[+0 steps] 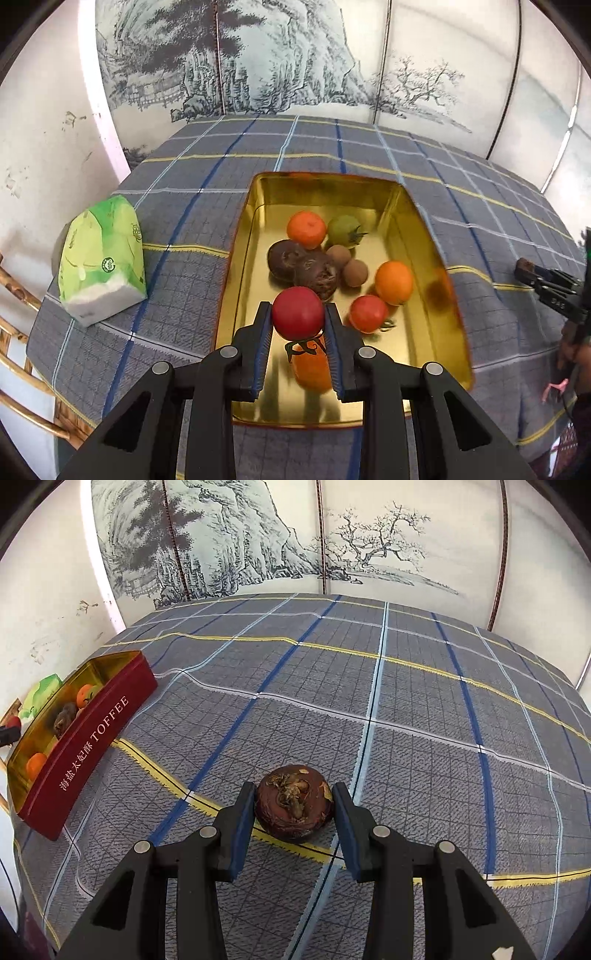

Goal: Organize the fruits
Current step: 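Carry the small red tomato into the tray with the left tool while the right tool grasps the mangosteen, then carry the mangosteen over the tray with the right tool and release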

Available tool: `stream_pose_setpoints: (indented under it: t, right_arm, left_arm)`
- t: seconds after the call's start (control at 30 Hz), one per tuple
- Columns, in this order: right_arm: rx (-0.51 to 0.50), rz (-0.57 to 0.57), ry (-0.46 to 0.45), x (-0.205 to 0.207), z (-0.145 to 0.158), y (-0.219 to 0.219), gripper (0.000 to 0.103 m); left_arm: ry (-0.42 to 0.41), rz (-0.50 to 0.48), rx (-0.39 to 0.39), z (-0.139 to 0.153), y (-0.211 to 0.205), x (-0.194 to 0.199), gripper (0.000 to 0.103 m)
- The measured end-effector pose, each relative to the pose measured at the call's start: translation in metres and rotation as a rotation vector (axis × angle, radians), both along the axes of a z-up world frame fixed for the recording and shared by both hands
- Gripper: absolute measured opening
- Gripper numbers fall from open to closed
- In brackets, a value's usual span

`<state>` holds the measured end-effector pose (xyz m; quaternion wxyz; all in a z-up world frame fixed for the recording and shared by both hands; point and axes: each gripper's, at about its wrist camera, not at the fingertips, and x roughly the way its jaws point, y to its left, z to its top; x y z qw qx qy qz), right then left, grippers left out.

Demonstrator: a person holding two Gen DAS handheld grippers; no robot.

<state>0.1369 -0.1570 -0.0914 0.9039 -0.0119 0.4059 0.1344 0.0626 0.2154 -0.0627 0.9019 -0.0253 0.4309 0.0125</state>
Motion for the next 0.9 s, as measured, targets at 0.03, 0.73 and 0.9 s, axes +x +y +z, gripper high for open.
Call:
stream_pose_setpoints:
  t: [0.03, 0.73, 0.9]
  right_arm:
    - [-0.001, 0.000, 0.002, 0.000, 0.000, 0.000, 0.039]
    - [-0.026, -0.004, 0.020, 0.002, -0.004, 0.004, 0.039]
    - [-0.033, -0.004, 0.023, 0.005, -0.006, 0.004, 0.039]
  left_arm:
    - [0.008, 0.005, 0.003, -0.003, 0.002, 0.002, 0.028]
    - [-0.004, 0.017, 0.003, -0.016, 0.010, 0.023, 0.029]
    - [-0.030, 0.025, 0.028, -0.011, 0.007, 0.020, 0.038]
